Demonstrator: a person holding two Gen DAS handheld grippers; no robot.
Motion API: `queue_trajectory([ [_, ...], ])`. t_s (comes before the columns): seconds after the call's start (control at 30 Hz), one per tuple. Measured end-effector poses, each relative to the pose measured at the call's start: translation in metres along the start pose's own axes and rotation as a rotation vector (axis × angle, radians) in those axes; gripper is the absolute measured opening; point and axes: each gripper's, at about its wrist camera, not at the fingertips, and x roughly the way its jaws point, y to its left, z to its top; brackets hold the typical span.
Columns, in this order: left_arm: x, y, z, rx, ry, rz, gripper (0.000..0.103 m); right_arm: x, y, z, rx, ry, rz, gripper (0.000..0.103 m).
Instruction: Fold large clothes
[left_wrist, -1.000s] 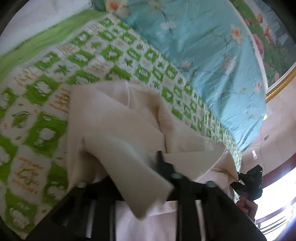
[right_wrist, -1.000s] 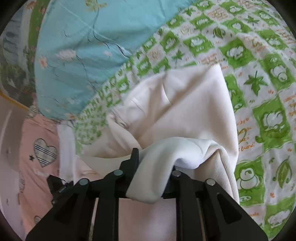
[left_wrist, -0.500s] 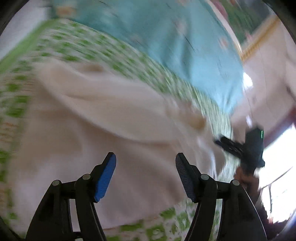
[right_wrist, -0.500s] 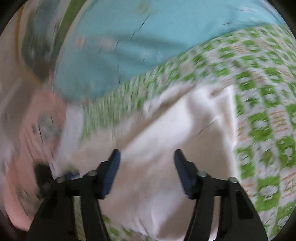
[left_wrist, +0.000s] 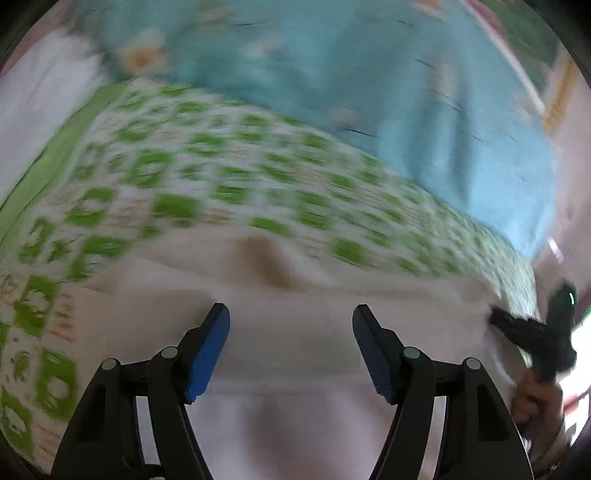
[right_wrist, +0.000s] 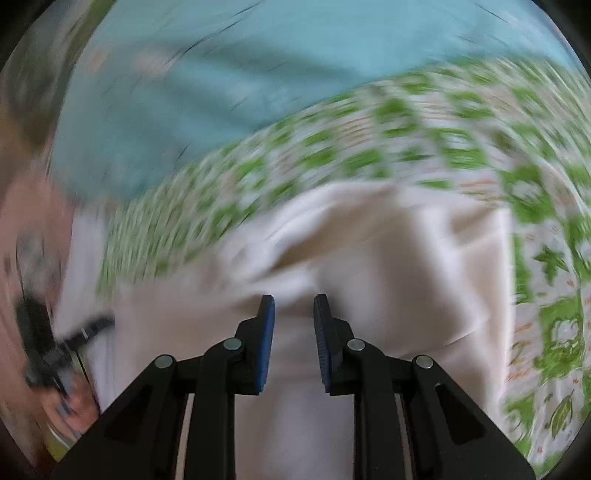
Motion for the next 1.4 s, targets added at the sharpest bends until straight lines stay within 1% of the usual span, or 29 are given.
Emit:
queue_trajectory([
  [0.07,0.0,0.022,0.0,-0.08,0.002,-0.061,0.055,-0.002,-0.021,0.002,0.101,-0.023,0.009,0.022],
  [0.1,-0.005,0.029,-0.003,-0.105,-0.01,-0.088,0.054,-0.004,-0.027,0.001,0.122,-0.027,0.023,0.022],
  [0.13,-0.008,0.031,-0.005,-0.11,-0.016,-0.089,0.054,-0.006,-0.028,-0.001,0.128,-0.032,0.031,0.022],
  [0.17,-0.014,0.031,-0.008,-0.111,-0.021,-0.077,0.054,-0.012,-0.027,-0.004,0.117,-0.038,0.02,0.022],
  [0.23,-0.027,0.031,-0.015,-0.111,-0.029,-0.052,0.059,-0.023,-0.022,-0.01,0.096,-0.039,0.008,0.023],
  [0.27,-0.034,0.029,-0.019,-0.112,-0.034,-0.047,0.063,-0.032,-0.017,-0.015,0.083,-0.043,0.019,0.023],
  [0.33,-0.058,0.026,-0.037,-0.115,-0.046,-0.068,0.065,-0.045,-0.008,-0.022,0.061,-0.051,0.034,0.023],
  [0.47,-0.094,0.013,-0.075,-0.136,-0.04,-0.122,0.068,-0.069,0.014,-0.047,0.01,-0.055,0.07,0.023],
  [0.53,-0.113,0.01,-0.099,-0.147,-0.027,-0.129,0.07,-0.074,0.02,-0.061,0.01,-0.042,0.087,0.023],
  [0.6,-0.13,0.006,-0.122,-0.173,-0.026,-0.139,0.074,-0.079,0.024,-0.079,0.013,-0.024,0.101,0.023],
  [0.77,-0.156,0.0,-0.162,-0.185,0.006,-0.124,0.075,-0.081,0.031,-0.114,0.033,0.011,0.113,0.023],
  [0.87,-0.162,0.006,-0.185,-0.239,0.031,-0.137,0.075,-0.079,0.037,-0.125,0.036,0.03,0.12,0.023],
  [0.93,-0.157,0.013,-0.198,-0.277,0.051,-0.139,0.076,-0.077,0.043,-0.128,0.027,0.034,0.123,0.023],
  [1.0,-0.148,0.02,-0.204,-0.318,0.067,-0.136,0.076,-0.073,0.051,-0.129,0.012,0.043,0.13,0.023],
  [1.03,-0.145,0.025,-0.203,-0.34,0.048,-0.148,0.076,-0.071,0.054,-0.13,0.004,0.047,0.133,0.023],
  [1.13,-0.135,0.032,-0.191,-0.378,-0.019,-0.148,0.076,-0.063,0.07,-0.128,-0.034,0.057,0.15,0.023],
  [1.27,-0.119,0.036,-0.173,-0.41,-0.064,-0.128,0.076,-0.043,0.098,-0.12,-0.097,0.075,0.166,0.023],
  [1.3,-0.116,0.035,-0.169,-0.411,-0.072,-0.122,0.075,-0.036,0.105,-0.118,-0.111,0.084,0.159,0.02],
  [1.33,-0.114,0.034,-0.167,-0.409,-0.074,-0.118,0.074,-0.029,0.111,-0.115,-0.123,0.095,0.155,0.011],
  [1.37,-0.113,0.033,-0.166,-0.403,-0.075,-0.111,0.073,-0.022,0.119,-0.112,-0.14,0.105,0.159,0.008],
  [1.4,-0.11,0.033,-0.162,-0.398,-0.077,-0.105,0.068,-0.014,0.129,-0.109,-0.167,0.11,0.159,0.008],
])
